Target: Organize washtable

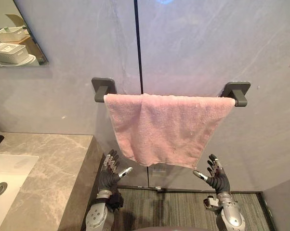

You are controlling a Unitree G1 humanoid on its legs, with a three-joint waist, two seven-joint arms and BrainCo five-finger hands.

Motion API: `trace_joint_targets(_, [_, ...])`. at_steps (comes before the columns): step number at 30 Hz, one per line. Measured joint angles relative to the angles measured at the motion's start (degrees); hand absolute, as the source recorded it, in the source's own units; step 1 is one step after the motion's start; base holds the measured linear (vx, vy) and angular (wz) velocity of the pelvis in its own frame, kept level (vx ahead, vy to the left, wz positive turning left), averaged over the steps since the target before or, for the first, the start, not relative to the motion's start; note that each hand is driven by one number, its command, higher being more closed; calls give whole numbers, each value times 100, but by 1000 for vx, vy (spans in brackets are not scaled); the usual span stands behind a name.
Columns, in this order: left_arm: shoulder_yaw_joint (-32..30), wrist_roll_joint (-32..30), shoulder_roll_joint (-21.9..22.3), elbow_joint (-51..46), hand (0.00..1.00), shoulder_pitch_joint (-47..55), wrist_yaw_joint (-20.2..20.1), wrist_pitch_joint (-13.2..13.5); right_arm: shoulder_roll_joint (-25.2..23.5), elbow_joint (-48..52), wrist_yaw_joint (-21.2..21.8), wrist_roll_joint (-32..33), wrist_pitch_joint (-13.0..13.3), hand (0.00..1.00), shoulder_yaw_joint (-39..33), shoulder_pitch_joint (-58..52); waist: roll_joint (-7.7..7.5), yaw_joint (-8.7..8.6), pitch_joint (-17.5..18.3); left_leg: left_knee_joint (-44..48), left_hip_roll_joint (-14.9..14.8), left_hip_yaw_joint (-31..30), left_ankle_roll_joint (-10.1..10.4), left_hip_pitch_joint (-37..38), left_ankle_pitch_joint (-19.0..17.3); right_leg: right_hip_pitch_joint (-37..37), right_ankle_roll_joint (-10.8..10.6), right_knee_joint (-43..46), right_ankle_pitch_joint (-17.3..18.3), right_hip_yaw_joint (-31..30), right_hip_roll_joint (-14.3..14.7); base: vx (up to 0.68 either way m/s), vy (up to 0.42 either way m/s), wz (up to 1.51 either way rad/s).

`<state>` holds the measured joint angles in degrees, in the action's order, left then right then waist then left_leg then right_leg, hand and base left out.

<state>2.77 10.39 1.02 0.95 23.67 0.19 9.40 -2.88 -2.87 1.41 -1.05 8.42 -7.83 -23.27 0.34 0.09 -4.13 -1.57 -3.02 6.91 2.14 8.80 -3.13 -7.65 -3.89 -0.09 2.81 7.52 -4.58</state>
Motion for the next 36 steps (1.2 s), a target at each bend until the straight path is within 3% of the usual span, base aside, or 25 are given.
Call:
trace_joint_targets(9, [-61, -490, -30, 1945, 0, -80, 148, -42, 227, -1736, -197, -779, -67, 0, 195, 114, 6, 69, 54, -3, -12, -13, 10, 5, 8, -12, 1, -4, 8, 35, 14, -22, -13, 1])
trace_joint_targets(18, [-352, -889, -243, 3696, 0, -524, 402, -250, 361, -3594, -417, -801, -245, 0, -107, 660, -26, 65, 64, -47, -1, -12, 40, 19, 41, -46, 37, -134, -81, 30, 54, -33, -13, -1])
trace_joint_targets(36, [-729, -887, -234, 4874, 0, -1215, 527, -286, 571, -4919, -652, -343, -281, 0, -531, 1300, -33, 53, -46, -164, 24, 9, 39, 93, 59, -90, 23, -210, -106, 27, 53, -18, -8, -1])
